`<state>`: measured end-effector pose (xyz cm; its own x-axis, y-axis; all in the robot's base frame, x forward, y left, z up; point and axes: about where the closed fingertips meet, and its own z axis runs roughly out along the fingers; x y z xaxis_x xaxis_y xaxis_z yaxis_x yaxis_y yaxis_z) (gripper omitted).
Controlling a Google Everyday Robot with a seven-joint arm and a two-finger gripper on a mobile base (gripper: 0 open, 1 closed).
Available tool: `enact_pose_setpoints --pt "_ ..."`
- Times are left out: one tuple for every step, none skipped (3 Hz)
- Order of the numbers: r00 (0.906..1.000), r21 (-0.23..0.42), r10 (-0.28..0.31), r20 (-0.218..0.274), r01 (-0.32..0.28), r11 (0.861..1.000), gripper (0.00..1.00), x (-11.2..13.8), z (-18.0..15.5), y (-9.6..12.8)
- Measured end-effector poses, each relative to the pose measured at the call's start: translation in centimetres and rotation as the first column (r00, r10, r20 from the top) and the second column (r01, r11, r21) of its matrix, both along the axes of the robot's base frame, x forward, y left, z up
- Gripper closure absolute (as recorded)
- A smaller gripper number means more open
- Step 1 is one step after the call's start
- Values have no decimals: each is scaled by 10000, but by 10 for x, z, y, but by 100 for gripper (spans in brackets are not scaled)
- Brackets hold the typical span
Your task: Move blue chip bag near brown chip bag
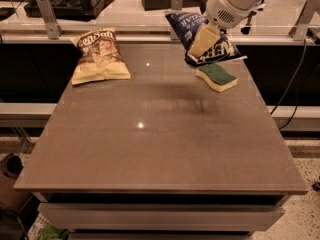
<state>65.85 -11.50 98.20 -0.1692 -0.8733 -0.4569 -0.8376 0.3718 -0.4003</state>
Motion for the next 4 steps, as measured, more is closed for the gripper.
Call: enact_pose_setpoints --pt "9991 199 407 103 -409 9990 100 29 -12 28" --pt "9976 493 589 376 -607 9969 100 56 -21 53" --pt "9959 786 553 709 -608 9950 100 87 -31 75" --pt "9953 977 314 913 -403 9944 100 117 -45 95"
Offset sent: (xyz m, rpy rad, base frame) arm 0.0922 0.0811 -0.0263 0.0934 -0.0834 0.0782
